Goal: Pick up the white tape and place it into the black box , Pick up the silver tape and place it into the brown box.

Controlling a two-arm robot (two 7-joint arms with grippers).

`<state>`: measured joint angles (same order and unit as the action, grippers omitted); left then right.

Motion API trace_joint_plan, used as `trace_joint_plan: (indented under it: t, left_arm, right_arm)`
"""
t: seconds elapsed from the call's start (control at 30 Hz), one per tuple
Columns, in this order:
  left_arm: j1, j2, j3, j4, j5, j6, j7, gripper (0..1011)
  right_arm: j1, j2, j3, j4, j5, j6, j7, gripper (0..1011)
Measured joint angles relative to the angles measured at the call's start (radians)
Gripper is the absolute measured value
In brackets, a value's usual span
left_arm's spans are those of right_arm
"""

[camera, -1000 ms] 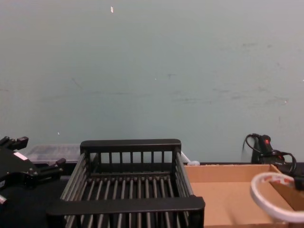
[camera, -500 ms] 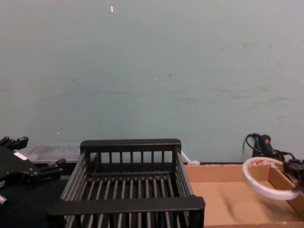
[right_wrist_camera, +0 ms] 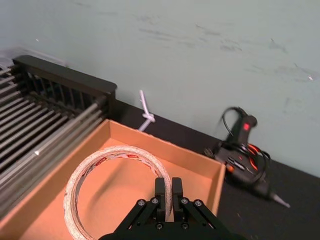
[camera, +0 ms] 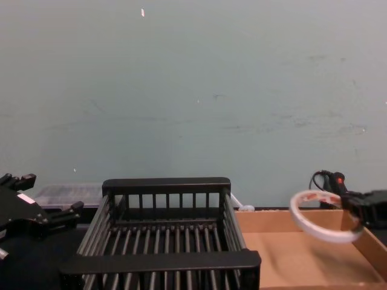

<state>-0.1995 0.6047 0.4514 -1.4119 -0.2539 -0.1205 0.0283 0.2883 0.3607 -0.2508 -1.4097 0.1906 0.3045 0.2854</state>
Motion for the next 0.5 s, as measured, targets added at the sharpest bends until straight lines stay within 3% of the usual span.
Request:
trace_joint_plan:
  t: [0.5]
  left_arm:
    - [0.000,0.000,0.000,0.000,0.000,0.000,0.000,1001]
  right_arm:
    - [0.085,-0.042,-0.076,0.032,-0.021,-0.040,0.075,83]
